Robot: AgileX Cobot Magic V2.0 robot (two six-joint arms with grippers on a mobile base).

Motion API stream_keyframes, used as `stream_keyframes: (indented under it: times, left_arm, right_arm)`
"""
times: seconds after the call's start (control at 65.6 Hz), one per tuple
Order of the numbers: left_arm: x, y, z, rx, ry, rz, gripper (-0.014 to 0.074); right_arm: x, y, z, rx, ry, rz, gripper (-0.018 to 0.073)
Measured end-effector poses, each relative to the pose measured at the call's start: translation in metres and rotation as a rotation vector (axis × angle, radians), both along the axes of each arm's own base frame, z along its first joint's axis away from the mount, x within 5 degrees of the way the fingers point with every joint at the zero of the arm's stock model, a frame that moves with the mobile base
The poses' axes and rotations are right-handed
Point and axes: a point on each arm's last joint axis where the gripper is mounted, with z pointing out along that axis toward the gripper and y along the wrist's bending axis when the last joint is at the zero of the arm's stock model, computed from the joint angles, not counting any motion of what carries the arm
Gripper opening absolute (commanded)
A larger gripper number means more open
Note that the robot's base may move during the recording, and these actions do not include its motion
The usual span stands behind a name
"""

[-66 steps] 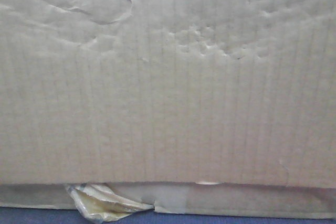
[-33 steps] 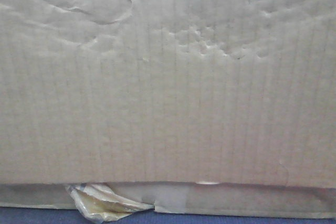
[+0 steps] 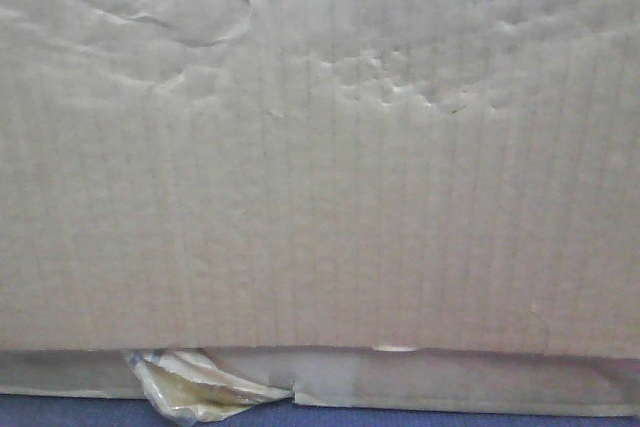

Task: Stack two boxes on right shelf middle

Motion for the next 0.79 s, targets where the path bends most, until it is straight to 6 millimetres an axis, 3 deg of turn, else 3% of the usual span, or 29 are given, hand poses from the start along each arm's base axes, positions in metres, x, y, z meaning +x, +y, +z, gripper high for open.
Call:
stream_keyframes:
  times: [0.061, 0.427, 0.594, 0.792]
  left_arm:
    - [0.000, -0.001, 0.000, -0.006, 0.002, 0.000, -0.0113]
    - [-0.009, -0.014, 0.005, 0.082, -0.064, 0.050, -0.0111]
    - [-0.024, -0.006, 0.029, 0.069, -0.157, 0.102, -0.0111]
    - [-0.031, 0.007, 0.073, 0.073, -0.356, 0.136, -0.0111]
  right_arm:
    - [0.000, 0.000, 0.000, 0.000, 0.000, 0.000, -0.0157]
    - [-0.005, 0.008, 0.003, -0.064, -0.045, 0.003, -0.0153]
    - [-0.009, 0.018, 0.025, -0.092, -0.154, 0.017, -0.0153]
    - [-0.002, 0.022, 0.061, -0.072, -0.339, 0.030, -0.0153]
